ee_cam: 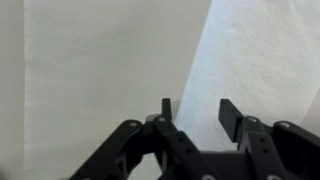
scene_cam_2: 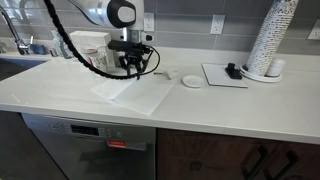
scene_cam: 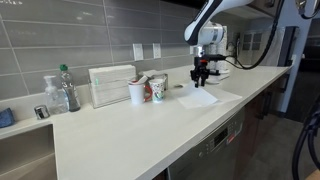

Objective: Move the folded white paper to the edge, pick it up and unfold it

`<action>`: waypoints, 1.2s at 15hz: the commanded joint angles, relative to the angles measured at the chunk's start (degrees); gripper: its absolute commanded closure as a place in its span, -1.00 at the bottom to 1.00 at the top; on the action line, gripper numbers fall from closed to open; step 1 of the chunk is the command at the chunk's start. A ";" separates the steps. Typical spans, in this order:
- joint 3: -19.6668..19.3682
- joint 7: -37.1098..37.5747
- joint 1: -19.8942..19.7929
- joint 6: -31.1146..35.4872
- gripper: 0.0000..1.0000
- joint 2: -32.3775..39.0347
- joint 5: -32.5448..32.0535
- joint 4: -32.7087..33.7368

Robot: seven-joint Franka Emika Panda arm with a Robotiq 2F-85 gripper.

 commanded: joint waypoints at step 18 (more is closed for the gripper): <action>0.10 -40.49 -0.91 3.72 -1.00 -9.91 -14.87 -14.35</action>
